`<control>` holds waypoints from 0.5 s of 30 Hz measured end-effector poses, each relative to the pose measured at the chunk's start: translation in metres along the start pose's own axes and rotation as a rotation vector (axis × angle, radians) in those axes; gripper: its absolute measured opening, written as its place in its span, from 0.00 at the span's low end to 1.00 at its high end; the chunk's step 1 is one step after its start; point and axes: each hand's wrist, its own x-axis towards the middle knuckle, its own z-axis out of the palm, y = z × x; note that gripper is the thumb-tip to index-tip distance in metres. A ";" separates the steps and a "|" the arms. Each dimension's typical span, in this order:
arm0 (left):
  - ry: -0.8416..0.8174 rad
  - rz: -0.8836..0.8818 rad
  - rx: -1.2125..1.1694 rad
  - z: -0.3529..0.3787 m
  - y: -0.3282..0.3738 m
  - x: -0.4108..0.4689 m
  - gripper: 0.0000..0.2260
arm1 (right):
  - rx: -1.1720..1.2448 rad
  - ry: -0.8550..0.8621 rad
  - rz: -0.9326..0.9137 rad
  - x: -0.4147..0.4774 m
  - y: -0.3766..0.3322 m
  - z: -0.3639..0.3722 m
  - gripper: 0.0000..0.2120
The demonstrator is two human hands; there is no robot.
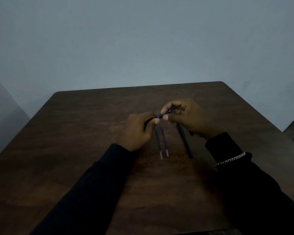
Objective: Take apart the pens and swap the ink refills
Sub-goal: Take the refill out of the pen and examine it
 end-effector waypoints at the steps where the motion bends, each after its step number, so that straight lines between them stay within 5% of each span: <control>1: -0.002 -0.004 0.003 0.000 0.000 0.000 0.12 | -0.012 -0.008 -0.006 0.000 0.000 0.000 0.08; 8: 0.009 0.003 0.008 0.000 0.002 0.000 0.11 | 0.056 0.051 0.089 0.001 -0.001 0.004 0.09; 11: 0.005 0.003 0.014 0.000 0.002 0.000 0.10 | -0.041 0.074 0.076 0.001 0.000 0.004 0.17; 15: -0.004 -0.003 0.024 0.001 0.001 0.000 0.09 | -0.020 0.034 0.048 0.001 0.001 0.002 0.05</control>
